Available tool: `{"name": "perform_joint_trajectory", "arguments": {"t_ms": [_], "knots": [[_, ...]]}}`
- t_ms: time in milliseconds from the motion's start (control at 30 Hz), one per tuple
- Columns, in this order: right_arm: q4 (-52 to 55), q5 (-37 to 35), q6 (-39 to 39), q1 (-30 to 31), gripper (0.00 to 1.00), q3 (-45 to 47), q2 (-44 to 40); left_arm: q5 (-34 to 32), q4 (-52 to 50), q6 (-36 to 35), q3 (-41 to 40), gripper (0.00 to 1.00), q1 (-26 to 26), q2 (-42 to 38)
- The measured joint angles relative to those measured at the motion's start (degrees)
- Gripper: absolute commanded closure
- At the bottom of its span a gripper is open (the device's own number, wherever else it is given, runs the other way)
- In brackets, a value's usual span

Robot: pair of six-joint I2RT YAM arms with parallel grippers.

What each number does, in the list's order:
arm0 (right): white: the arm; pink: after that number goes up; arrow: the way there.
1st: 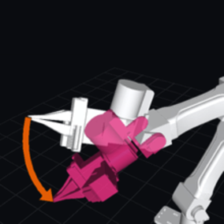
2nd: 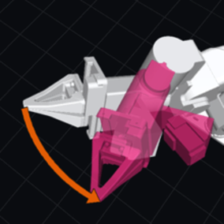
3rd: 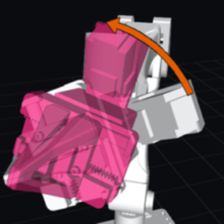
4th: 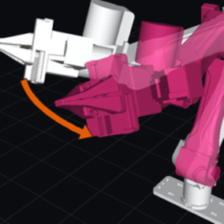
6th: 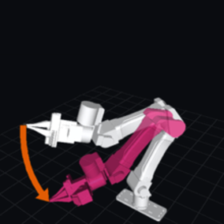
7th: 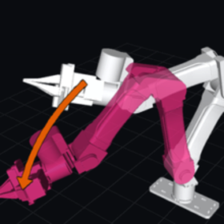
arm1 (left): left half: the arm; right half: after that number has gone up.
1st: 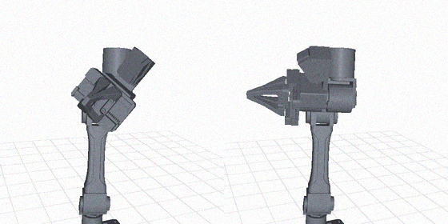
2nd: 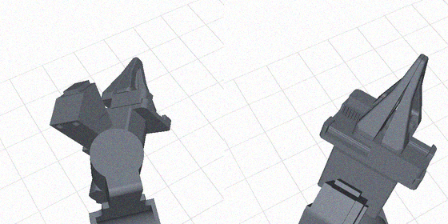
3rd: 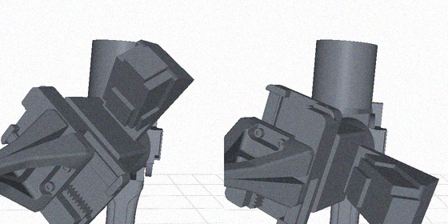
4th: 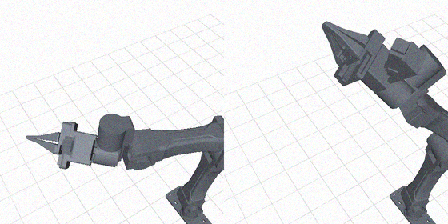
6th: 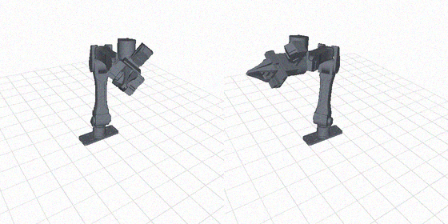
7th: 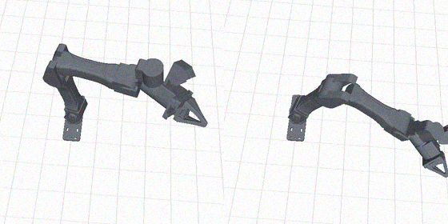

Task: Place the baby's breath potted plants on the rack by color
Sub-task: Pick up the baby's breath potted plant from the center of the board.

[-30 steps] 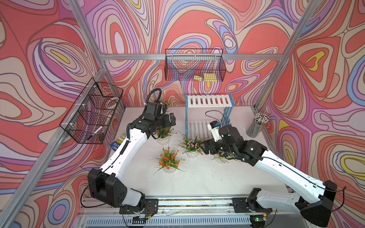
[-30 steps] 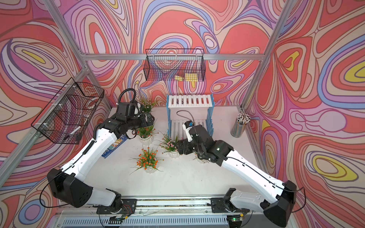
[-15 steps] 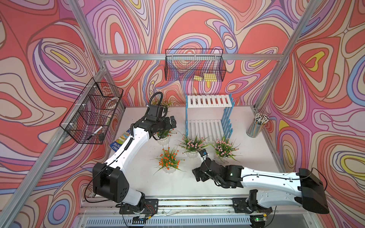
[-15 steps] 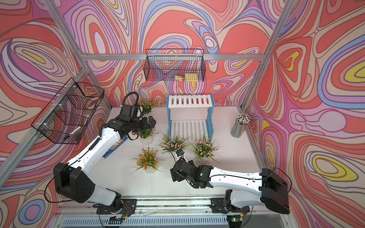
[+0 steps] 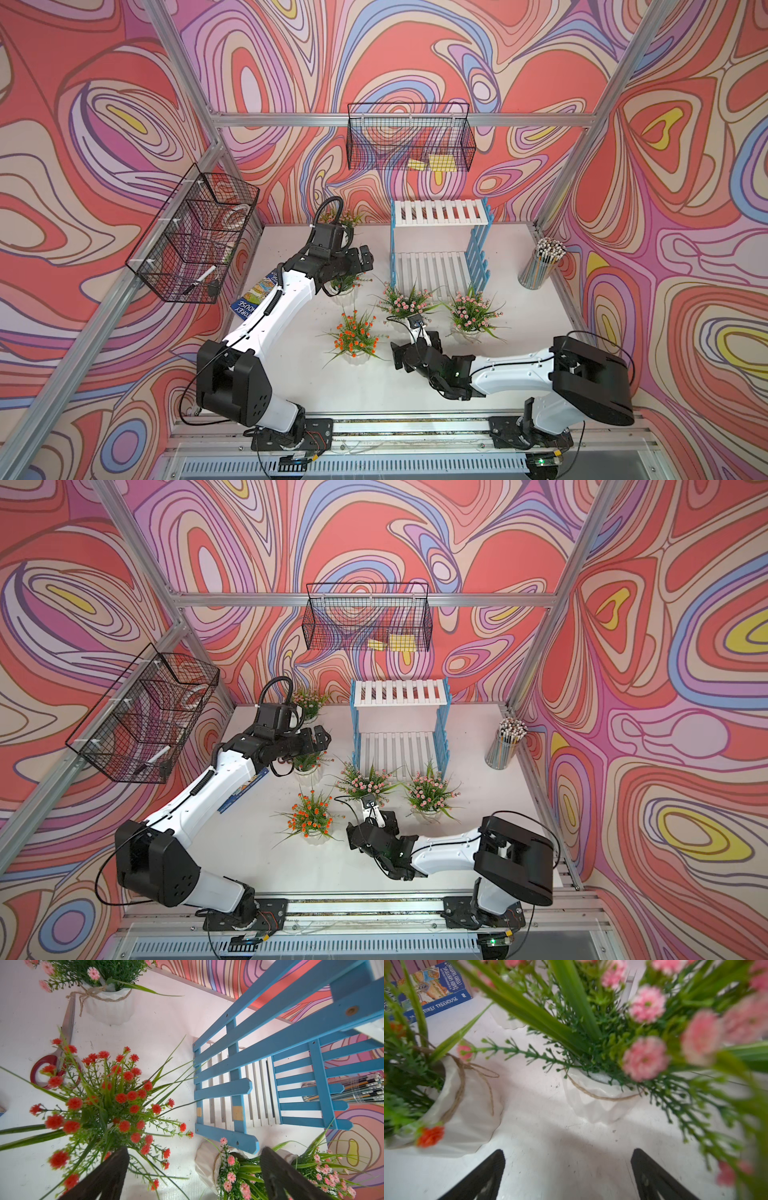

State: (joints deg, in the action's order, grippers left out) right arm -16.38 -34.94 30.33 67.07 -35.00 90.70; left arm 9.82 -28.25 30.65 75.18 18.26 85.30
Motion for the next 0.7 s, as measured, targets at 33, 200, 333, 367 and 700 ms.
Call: {"name": "perform_joint_trajectory", "arguments": {"t_ms": [33, 200, 333, 367, 700], "knots": [[-1.8, -0.5, -0.4, -0.4, 0.02, 0.3, 0.9, 0.2, 0.3, 0.0, -0.1, 0.00, 0.0, 0.0], [-10.0, -1.7, -4.1, -2.8, 0.02, 1.3, 3.4, 0.7, 1.5, 0.0, -0.7, 0.00, 0.0, 0.0], [-13.9, -1.4, -6.2, -5.2, 0.02, 0.6, 6.5, 1.1, 2.0, 0.1, -0.7, 0.00, 0.0, 0.0], [-14.6, -1.3, -6.6, -5.9, 0.02, 0.3, 7.4, 1.2, 2.2, 0.1, -0.7, 0.00, 0.0, 0.0], [-21.0, 0.9, -10.9, -10.1, 0.02, -1.6, 12.2, 1.8, 3.0, 0.3, -0.7, 0.00, 0.0, 0.0]]}}
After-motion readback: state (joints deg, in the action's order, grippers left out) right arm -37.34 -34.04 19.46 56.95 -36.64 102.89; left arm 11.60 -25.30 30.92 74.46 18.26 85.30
